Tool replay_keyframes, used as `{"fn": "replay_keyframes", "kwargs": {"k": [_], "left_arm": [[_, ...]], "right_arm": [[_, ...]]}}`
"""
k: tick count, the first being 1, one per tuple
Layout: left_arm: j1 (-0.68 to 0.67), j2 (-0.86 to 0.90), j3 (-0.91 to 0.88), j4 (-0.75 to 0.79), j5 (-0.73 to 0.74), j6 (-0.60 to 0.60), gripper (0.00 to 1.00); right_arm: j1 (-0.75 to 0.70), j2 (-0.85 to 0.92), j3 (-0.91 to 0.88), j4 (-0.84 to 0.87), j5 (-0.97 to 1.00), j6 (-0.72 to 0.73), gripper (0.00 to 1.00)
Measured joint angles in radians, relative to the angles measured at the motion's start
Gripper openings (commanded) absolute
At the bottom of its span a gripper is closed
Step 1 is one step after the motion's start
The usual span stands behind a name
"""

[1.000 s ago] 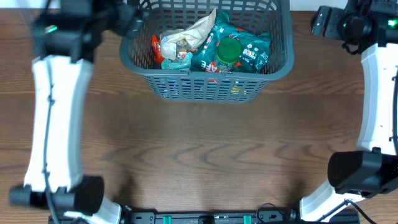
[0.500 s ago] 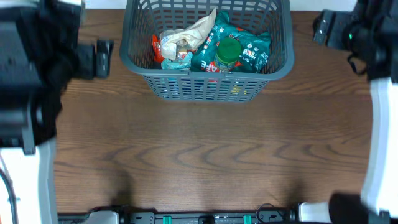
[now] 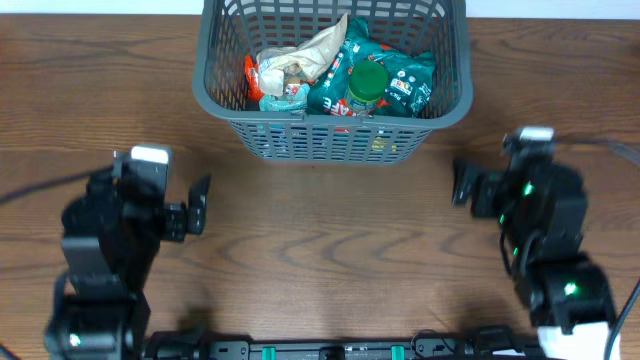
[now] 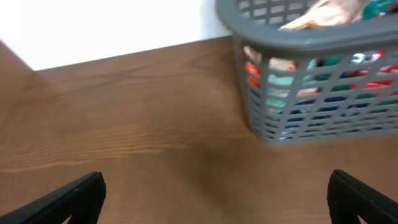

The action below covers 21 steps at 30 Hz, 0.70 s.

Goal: Pack container

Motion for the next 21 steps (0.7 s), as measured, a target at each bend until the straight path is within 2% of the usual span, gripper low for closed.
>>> {"fn": "replay_keyframes", "kwargs": {"k": [6, 21], "left_arm": [[0.0, -0.057, -0.14, 0.042, -0.027, 0.0, 0.99], [0.0, -0.057, -0.142, 0.048, -0.027, 0.0, 0.99]], "right_arm": [[0.0, -0.108, -0.14, 0.006, 0.003, -0.006, 0.99], [0.0, -0.105, -0.143, -0.114, 0.006, -0.007, 0.99]]}}
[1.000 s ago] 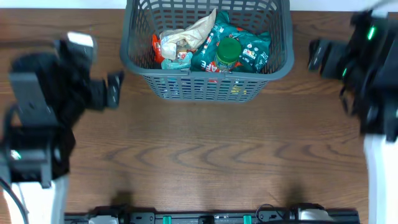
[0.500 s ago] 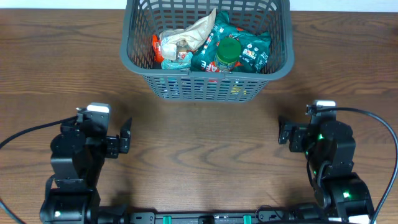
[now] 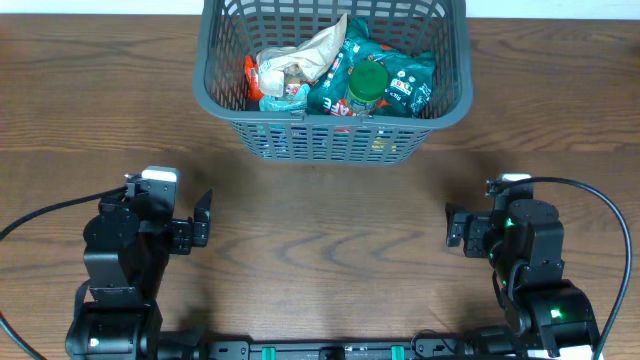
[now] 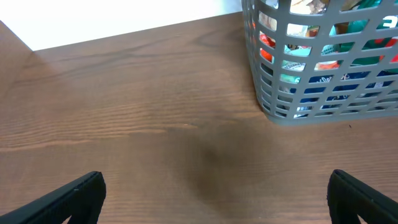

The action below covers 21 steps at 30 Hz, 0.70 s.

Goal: Pack container

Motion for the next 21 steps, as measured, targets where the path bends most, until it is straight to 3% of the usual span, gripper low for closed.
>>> {"fn": "replay_keyframes", "kwargs": {"k": [12, 21], "left_arm": [[0.0, 0.0, 0.0, 0.0, -0.003, 0.0, 0.98], [0.0, 0.0, 0.0, 0.0, -0.003, 0.0, 0.99]], "right_arm": [[0.0, -0.04, 0.0, -0.007, 0.005, 0.0, 0.99], [-0.001, -0.436, -0.012, -0.044, -0.061, -0.023, 0.99]]}}
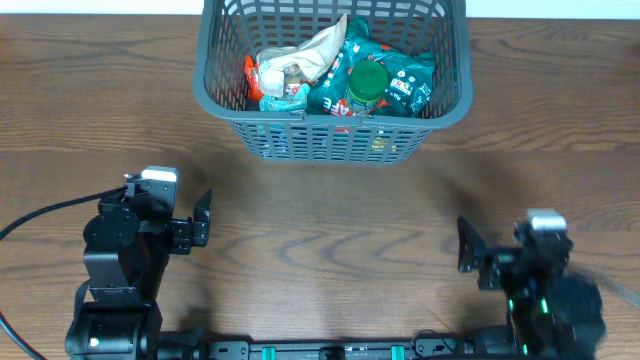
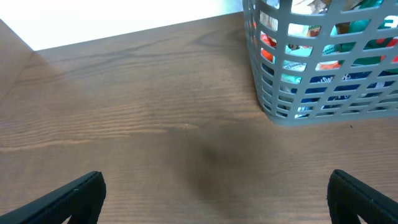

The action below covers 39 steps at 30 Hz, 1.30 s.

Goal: Pack container

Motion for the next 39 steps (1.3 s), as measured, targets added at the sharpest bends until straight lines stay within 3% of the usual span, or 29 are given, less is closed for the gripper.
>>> {"fn": "replay_keyframes", "kwargs": {"k": [5, 13, 17, 24, 31, 39], "left_arm": [[0.0, 0.0, 0.0, 0.001, 0.0, 0.0, 0.99], [0.0, 0.0, 0.0, 0.001, -0.003, 0.0, 0.99], [0.0, 0.0, 0.0, 0.001, -0.003, 0.0, 0.98], [0.0, 0.0, 0.0, 0.0, -0.003, 0.0, 0.99], [0.0, 0.0, 0.0, 0.0, -0.003, 0.0, 0.99], [0.0, 0.0, 0.0, 0.0, -0.003, 0.0, 0.99]], "right_arm": [[0.0, -0.15, -0.111, 0.101, -0.006, -0.022, 0.99], [0.008, -0.196, -0.463, 0.629, -0.002, -0.032, 0.99], [0.02, -0.214, -0.575, 0.792, -0.003, -0.032, 0.99], [0.027, -0.216, -0.592, 0.795, -0.003, -0.065, 0.99], [0.027, -0.218, -0.597, 0.646, -0.016, -0.091, 0.99], [0.027, -0.219, -0.599, 0.639, -0.029, -0.106, 0.99]]}}
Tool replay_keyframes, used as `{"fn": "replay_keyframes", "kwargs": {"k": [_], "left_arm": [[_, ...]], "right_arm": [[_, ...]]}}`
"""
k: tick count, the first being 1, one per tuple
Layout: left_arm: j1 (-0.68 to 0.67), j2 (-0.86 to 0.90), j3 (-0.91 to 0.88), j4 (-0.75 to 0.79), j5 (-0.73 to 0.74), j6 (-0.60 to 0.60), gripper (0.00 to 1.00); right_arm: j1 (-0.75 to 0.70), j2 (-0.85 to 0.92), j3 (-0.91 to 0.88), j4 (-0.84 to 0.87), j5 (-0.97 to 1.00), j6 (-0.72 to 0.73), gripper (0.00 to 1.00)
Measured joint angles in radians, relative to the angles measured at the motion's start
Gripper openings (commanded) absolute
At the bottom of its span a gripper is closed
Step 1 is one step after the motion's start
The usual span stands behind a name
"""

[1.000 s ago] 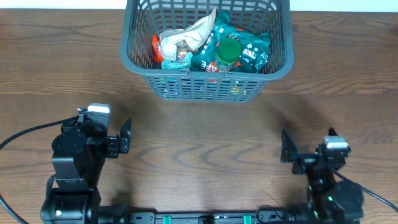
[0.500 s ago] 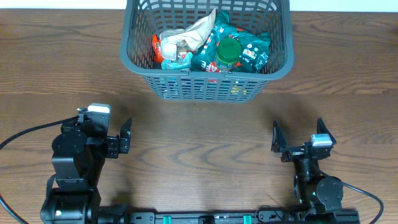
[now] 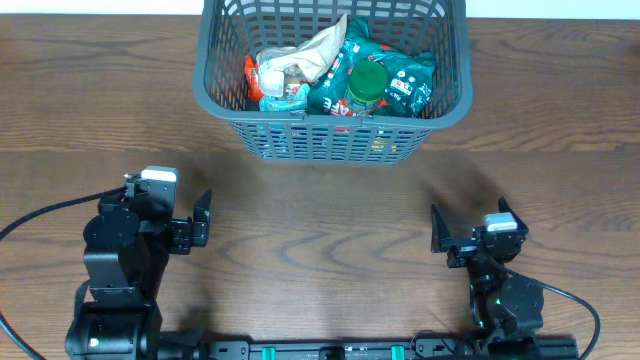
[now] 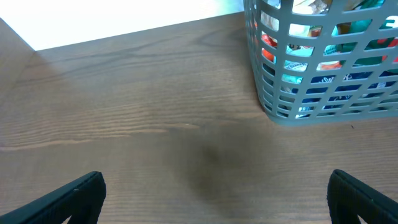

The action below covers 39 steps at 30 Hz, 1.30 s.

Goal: Pack container

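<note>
The grey plastic basket [image 3: 330, 135] stands at the far middle of the table, holding a beige bag [image 3: 305, 55], teal snack packets [image 3: 405, 80] and a green-lidded jar [image 3: 368, 85]. In the left wrist view the basket [image 4: 323, 93] is at the upper right, packets showing through its lattice. My left gripper [image 4: 214, 199] is open over bare wood, well short of the basket; from above it [image 3: 200, 218] sits at the lower left. My right gripper [image 3: 470, 226] is at the lower right, fingers spread, with nothing between them.
The wooden table [image 3: 320, 230] stretches between the two arms and the basket. A white surface lies beyond the table's far edge [image 4: 124, 28]. Black cables [image 3: 45, 215] trail from both arm bases near the front edge.
My right arm has drawn back and a little left, and now sits low at the front edge with its gripper facing the basket. The left arm and the basket's contents are unchanged.
At first both arms stood further forward, the left wrist close beside the basket. The left arm then sat further back, where it has stayed. The right arm stood lower at each moment and now rests at the front edge. Both grippers stayed empty.
</note>
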Motion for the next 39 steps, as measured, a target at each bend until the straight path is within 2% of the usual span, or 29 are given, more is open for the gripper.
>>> {"fn": "replay_keyframes", "kwargs": {"k": [27, 30, 34, 39], "left_arm": [[0.0, -0.005, 0.0, -0.003, -0.002, 0.0, 0.99], [-0.004, -0.058, -0.002, -0.026, 0.024, 0.0, 0.99], [-0.029, -0.24, -0.041, 0.007, 0.106, 0.0, 0.99], [-0.059, -0.442, -0.232, 0.246, 0.151, 0.0, 0.99]], "right_arm": [[0.0, 0.0, 0.0, 0.0, -0.005, -0.001, 0.99], [0.0, 0.0, 0.0, 0.001, -0.005, -0.001, 0.99], [0.0, 0.0, 0.0, 0.001, -0.005, -0.003, 0.99], [0.0, 0.0, 0.0, 0.001, -0.005, -0.003, 0.99]]}}
